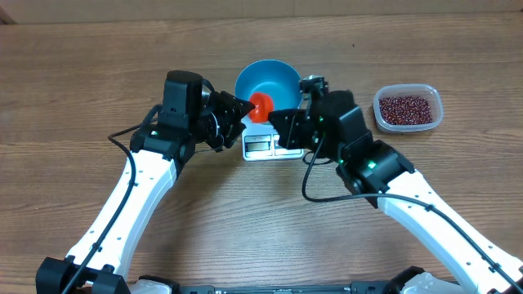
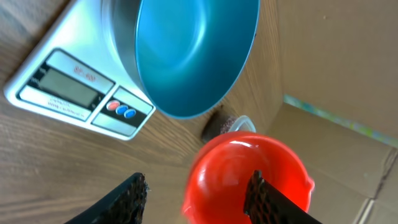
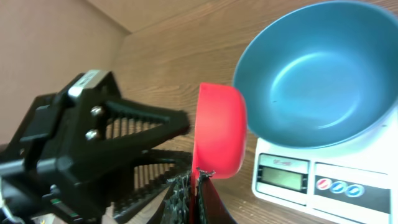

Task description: Scoop item into bowl and weigh 150g on scale

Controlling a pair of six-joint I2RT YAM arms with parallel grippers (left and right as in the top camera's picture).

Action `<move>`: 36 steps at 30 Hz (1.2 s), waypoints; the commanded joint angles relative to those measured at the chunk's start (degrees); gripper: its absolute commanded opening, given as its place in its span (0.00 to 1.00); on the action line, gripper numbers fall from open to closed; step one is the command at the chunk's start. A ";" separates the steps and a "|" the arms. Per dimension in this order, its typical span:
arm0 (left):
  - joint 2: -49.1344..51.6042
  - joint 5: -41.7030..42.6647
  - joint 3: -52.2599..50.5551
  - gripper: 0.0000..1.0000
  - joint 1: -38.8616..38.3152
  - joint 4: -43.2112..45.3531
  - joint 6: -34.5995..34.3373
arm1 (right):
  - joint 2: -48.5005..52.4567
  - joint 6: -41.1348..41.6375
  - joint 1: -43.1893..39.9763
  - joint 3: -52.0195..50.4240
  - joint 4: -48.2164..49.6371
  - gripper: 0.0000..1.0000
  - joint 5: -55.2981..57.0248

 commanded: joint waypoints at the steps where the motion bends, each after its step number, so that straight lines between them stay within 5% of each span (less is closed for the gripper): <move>1: -0.48 -3.43 0.44 0.56 -0.37 1.62 8.74 | -0.46 -1.60 -2.64 1.27 -0.37 0.04 -2.27; 15: -0.50 -3.43 0.70 0.62 -0.39 8.72 45.81 | -5.55 -7.32 -16.24 1.38 -7.74 0.04 -9.66; 23: -0.48 -9.99 6.47 0.60 -4.15 0.94 54.34 | -10.01 -12.96 -28.30 5.70 -18.93 0.04 -10.27; 30: -0.28 -16.46 9.86 1.00 -13.03 -4.17 59.04 | -9.99 -18.18 -37.38 8.52 -23.98 0.04 -10.08; 34: 1.60 -20.28 9.86 1.00 -16.63 -5.57 59.04 | -9.97 -19.63 -40.22 8.52 -24.74 0.04 -10.08; 36: 3.26 -21.73 9.86 0.90 -18.12 -6.40 59.06 | -9.97 -19.63 -40.76 8.52 -24.74 0.04 -10.08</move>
